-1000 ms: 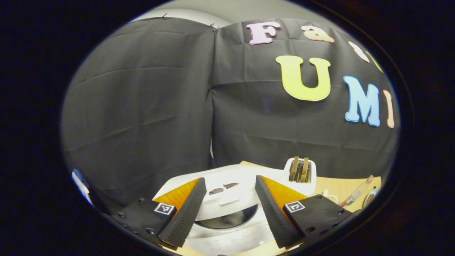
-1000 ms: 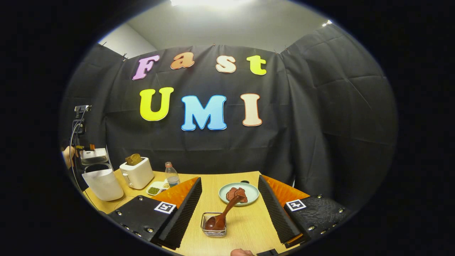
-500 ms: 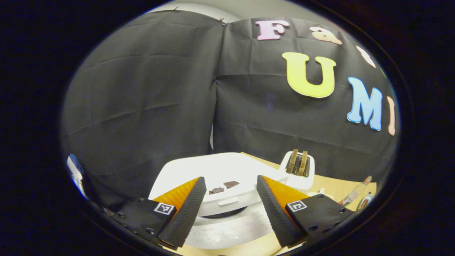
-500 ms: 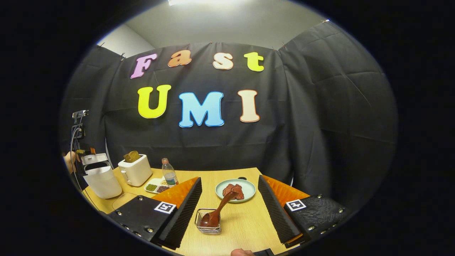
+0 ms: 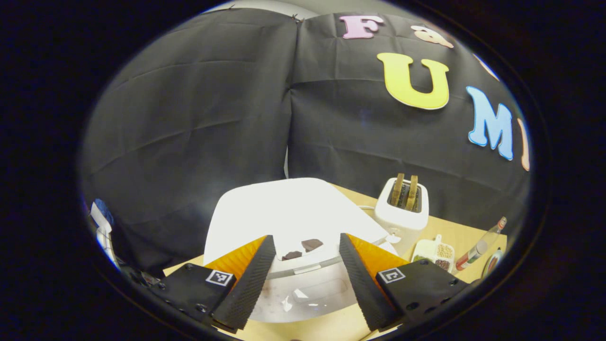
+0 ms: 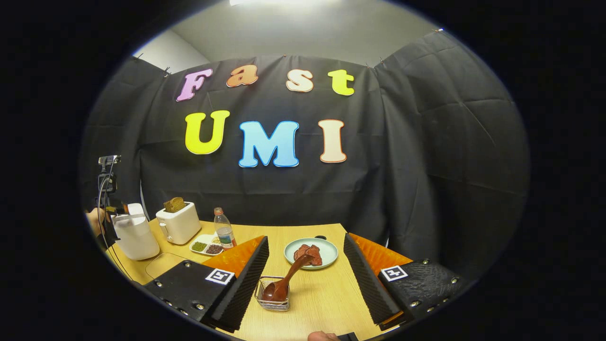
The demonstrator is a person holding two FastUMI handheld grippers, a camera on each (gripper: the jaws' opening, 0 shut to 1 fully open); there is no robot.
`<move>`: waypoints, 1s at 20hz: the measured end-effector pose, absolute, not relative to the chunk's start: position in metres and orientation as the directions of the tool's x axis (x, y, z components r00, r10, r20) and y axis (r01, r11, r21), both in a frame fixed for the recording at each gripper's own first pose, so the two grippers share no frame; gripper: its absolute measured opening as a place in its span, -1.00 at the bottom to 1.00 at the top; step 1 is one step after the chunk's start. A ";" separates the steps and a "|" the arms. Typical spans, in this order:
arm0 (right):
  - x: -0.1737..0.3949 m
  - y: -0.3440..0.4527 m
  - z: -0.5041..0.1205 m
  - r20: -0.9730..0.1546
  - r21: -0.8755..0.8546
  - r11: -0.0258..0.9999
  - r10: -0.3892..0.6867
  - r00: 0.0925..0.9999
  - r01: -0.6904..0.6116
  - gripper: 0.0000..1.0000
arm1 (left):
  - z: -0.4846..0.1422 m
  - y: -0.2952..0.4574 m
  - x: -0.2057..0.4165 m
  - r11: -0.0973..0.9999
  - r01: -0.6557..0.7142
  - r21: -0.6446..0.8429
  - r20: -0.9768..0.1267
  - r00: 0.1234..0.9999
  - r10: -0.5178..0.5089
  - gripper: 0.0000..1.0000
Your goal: Close the left gripper, press the button to open the rice cooker; take a wooden spoon from the chopstick holder with the right hand, scoop a spoonful of rice and pour it into the rice cooker, then put the wooden spoon back into the chopstick holder.
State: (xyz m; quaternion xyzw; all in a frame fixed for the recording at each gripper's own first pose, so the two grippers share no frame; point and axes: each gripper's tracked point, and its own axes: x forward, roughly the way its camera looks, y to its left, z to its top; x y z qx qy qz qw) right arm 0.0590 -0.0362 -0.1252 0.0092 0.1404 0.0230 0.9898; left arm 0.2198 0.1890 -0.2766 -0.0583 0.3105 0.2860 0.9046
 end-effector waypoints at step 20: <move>0.061 0.012 -0.088 -0.194 0.063 0.990 0.134 0.972 -0.124 0.93 | -0.187 0.167 0.222 0.922 -0.385 0.048 -0.360 0.854 0.376 0.86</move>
